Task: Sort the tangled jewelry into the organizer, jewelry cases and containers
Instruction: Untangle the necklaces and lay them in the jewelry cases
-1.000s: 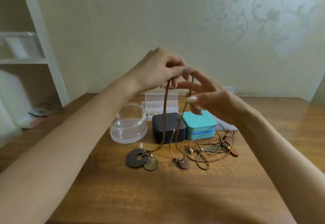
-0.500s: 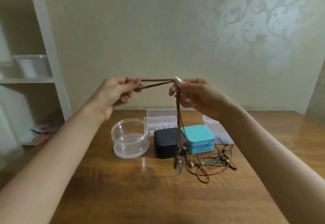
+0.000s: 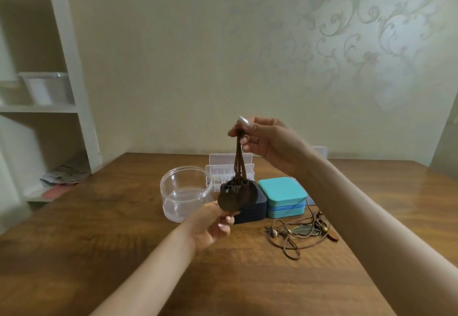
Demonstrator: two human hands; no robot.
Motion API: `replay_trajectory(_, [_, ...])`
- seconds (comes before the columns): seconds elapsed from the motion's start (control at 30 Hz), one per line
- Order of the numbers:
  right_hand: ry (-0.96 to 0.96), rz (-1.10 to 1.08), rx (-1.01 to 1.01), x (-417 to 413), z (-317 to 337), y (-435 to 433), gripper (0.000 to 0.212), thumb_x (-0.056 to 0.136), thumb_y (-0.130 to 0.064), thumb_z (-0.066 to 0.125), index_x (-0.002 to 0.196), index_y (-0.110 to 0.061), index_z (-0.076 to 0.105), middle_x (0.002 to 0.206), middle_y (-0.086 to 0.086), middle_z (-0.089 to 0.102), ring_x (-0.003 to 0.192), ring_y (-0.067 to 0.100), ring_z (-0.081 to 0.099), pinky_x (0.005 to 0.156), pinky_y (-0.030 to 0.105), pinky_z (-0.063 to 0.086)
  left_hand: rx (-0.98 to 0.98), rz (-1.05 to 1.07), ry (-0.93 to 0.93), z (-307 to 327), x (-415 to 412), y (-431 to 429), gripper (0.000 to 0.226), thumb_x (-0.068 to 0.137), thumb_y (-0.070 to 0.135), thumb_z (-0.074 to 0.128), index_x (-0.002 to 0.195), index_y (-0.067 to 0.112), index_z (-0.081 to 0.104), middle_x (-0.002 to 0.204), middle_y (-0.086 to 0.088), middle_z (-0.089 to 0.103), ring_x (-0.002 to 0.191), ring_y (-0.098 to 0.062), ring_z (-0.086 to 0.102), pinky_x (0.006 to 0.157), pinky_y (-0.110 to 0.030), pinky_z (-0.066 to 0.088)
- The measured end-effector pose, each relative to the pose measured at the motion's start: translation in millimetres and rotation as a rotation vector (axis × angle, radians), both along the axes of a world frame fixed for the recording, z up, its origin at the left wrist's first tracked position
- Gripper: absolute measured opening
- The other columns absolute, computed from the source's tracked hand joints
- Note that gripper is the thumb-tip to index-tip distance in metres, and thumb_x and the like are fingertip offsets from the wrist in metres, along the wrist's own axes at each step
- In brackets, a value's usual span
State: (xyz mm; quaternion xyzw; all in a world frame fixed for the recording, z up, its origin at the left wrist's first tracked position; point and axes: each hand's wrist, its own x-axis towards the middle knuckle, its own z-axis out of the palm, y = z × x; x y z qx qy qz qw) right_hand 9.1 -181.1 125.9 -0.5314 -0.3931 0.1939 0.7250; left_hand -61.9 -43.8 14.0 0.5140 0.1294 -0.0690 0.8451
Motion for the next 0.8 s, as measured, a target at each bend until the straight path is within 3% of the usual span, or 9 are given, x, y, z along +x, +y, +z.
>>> replay_trajectory(0.07, [-0.026,-0.039,-0.010,2.2,-3.6,6.9,0.014,0.077,-0.015,0.060,0.081,-0.003,0.062,0.077,0.010,0.067,0.055,0.009,0.059,0.054,0.019,0.052,0.204,-0.005,-0.009,1.6,-4.4,-0.7,0.008,0.090,0.000,0.051,0.092,0.004,0.059,0.065,-0.004,0.064,0.047,-0.006,0.047,0.038,-0.013,0.034])
replay_trajectory(0.13, [-0.070,-0.110,-0.016,6.3,-3.8,16.5,0.011,0.084,-0.015,0.060,0.081,-0.004,0.063,0.072,0.009,0.065,0.052,0.010,0.058,0.052,0.020,0.052,0.610,0.051,-0.087,7.4,-7.0,8.2,0.011,0.094,0.009,0.050,0.093,0.009,0.062,0.068,0.003,0.070,0.048,-0.003,0.053,0.044,-0.013,0.038])
replay_trajectory(0.2, [-0.108,-0.161,0.001,12.1,0.4,31.5,0.012,0.090,-0.011,0.057,0.082,-0.005,0.063,0.070,0.008,0.063,0.052,0.010,0.058,0.052,0.021,0.052,0.905,0.276,-0.278,11.8,-4.2,28.8,0.009,0.095,0.015,0.051,0.095,0.014,0.060,0.076,0.006,0.069,0.056,0.002,0.057,0.049,-0.008,0.039])
replay_trajectory(0.27, [-0.139,-0.199,0.026,16.5,4.3,46.3,0.013,0.091,-0.010,0.057,0.081,-0.004,0.062,0.068,0.009,0.063,0.051,0.012,0.059,0.053,0.022,0.053,0.995,0.588,-0.443,17.7,-4.5,49.7,0.010,0.093,0.016,0.052,0.102,0.017,0.056,0.089,0.007,0.064,0.075,0.001,0.059,0.059,-0.009,0.041])
replay_trajectory(0.37, [-0.156,-0.213,0.033,24.6,4.4,78.6,0.012,0.091,-0.010,0.058,0.081,-0.004,0.061,0.068,0.009,0.064,0.052,0.013,0.060,0.054,0.023,0.054,1.117,0.954,-0.494,12.9,3.8,87.1,0.018,0.092,0.016,0.054,0.110,0.015,0.052,0.101,0.004,0.055,0.094,-0.012,0.054,0.075,-0.020,0.042])
replay_trajectory(0.5, [-0.164,-0.201,-0.042,30.2,-10.4,114.9,0.014,0.092,-0.009,0.057,0.080,-0.004,0.060,0.070,0.011,0.061,0.052,0.013,0.059,0.054,0.023,0.054,1.181,0.893,-0.340,-23.2,17.8,113.2,0.042,0.092,0.033,0.052,0.127,0.010,0.046,0.126,-0.007,0.049,0.117,-0.022,0.046,0.087,-0.028,0.039])
replay_trajectory(0.57, [-0.188,-0.190,-0.177,35.4,-24.2,124.4,0.014,0.093,-0.009,0.057,0.080,-0.004,0.059,0.069,0.011,0.061,0.052,0.013,0.059,0.054,0.024,0.054,1.104,0.805,-0.315,-38.6,19.4,118.2,0.053,0.091,0.044,0.045,0.135,0.014,0.040,0.137,-0.005,0.044,0.124,-0.021,0.042,0.096,-0.031,0.037])
replay_trajectory(0.67, [-0.274,-0.133,-0.628,48.3,-44.1,123.2,0.017,0.093,-0.008,0.056,0.076,-0.007,0.059,0.064,0.007,0.061,0.050,0.012,0.058,0.052,0.023,0.051,1.115,0.756,-0.378,-44.1,23.1,122.8,0.054,0.090,0.049,0.040,0.138,0.022,0.038,0.142,0.000,0.042,0.129,-0.017,0.040,0.098,-0.027,0.032])
replay_trajectory(0.8, [-0.623,-0.165,-1.089,57.5,-60.7,137.6,0.023,0.092,-0.003,0.052,0.070,-0.007,0.060,0.059,0.004,0.063,0.043,0.008,0.054,0.051,0.019,0.049,1.268,0.688,-0.443,-49.6,29.2,122.8,0.036,0.097,0.040,0.043,0.131,0.028,0.045,0.132,0.006,0.051,0.122,-0.012,0.043,0.090,-0.023,0.033])
